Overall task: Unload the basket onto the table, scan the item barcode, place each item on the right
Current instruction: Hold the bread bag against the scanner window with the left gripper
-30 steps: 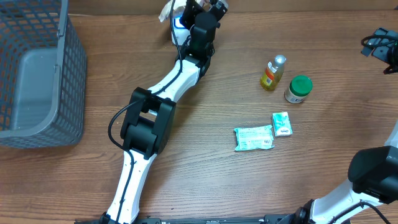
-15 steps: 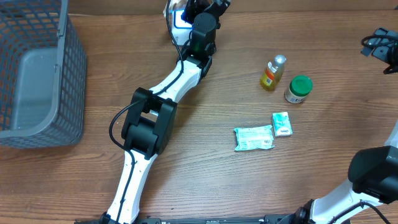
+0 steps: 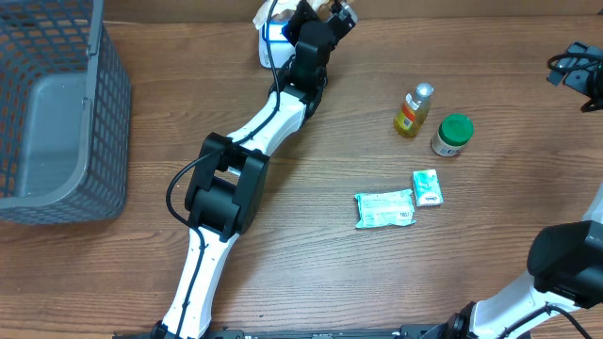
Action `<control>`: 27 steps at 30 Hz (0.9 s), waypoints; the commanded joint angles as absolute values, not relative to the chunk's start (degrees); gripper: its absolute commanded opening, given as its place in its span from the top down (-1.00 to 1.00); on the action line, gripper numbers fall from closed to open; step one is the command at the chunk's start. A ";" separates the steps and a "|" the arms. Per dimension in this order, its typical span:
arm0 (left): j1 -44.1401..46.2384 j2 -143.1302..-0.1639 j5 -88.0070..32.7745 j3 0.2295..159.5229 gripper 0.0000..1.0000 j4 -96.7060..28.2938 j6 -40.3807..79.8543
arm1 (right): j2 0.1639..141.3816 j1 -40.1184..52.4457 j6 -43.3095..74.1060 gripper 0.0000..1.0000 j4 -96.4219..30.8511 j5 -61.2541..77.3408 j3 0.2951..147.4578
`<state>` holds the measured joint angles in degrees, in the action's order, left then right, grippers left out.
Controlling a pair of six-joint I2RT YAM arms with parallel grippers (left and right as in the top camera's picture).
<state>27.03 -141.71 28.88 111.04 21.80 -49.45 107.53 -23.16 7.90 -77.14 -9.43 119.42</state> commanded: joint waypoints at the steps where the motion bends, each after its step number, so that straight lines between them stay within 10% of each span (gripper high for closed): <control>1: 28.08 -142.87 28.75 111.63 0.91 20.58 -44.58 | 107.15 -23.22 8.14 -1.00 -76.82 -9.85 119.92; 27: 29.30 -138.19 34.06 118.83 0.91 2.61 -29.54 | 107.15 -23.22 8.14 -1.00 -76.82 -9.85 119.92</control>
